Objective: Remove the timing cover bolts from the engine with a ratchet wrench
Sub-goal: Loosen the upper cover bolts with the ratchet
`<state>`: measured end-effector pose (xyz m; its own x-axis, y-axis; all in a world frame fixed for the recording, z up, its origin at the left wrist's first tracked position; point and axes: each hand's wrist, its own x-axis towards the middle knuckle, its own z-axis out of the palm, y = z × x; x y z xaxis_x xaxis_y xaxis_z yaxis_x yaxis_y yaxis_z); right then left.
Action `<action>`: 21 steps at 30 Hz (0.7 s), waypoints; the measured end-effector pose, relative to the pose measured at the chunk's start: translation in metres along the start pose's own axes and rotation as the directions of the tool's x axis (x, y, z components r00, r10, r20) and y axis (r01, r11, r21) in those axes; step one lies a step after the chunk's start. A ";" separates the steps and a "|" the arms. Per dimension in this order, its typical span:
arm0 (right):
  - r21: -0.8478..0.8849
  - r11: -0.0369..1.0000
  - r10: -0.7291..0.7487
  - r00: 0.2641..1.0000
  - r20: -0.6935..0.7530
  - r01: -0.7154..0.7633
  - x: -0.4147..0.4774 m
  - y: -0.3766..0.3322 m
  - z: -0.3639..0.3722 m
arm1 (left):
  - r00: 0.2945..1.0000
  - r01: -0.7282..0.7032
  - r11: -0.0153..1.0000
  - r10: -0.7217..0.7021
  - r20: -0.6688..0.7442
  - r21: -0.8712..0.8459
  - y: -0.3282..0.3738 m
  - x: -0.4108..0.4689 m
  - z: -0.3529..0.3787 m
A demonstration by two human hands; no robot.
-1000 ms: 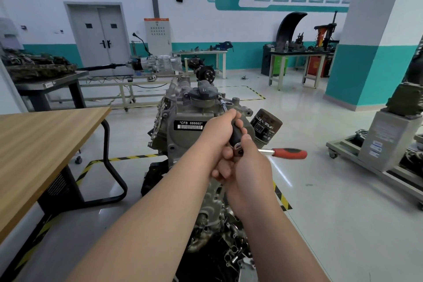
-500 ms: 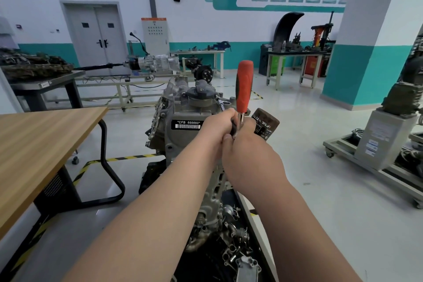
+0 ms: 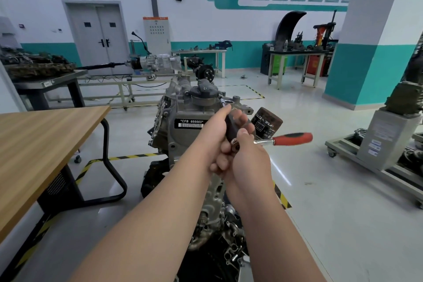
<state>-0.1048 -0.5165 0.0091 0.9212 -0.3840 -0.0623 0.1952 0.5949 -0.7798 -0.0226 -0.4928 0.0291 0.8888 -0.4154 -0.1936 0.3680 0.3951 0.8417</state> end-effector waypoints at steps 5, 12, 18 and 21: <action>0.516 0.823 0.200 0.972 0.127 -0.237 -0.007 -0.005 0.006 | 1.000 -0.003 1.000 0.004 0.021 -0.011 0.002 -0.001 -0.004; 0.561 0.776 0.238 0.958 0.163 -0.288 -0.009 0.000 0.006 | 0.999 -0.051 0.998 0.052 -0.006 0.047 0.000 0.006 -0.009; 0.426 0.877 0.197 0.975 0.104 -0.222 -0.004 -0.005 0.004 | 0.996 -0.081 0.994 0.084 -0.041 0.068 -0.002 0.014 -0.007; 0.158 0.980 0.109 0.992 0.067 -0.119 -0.001 -0.007 0.001 | 0.993 -0.082 0.990 0.091 -0.074 0.115 0.000 0.018 -0.004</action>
<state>-0.1070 -0.5196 0.0153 0.9574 -0.2687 -0.1055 0.1353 0.7406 -0.6582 -0.0056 -0.4968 0.0238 0.9365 -0.3158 -0.1527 0.2597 0.3315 0.9070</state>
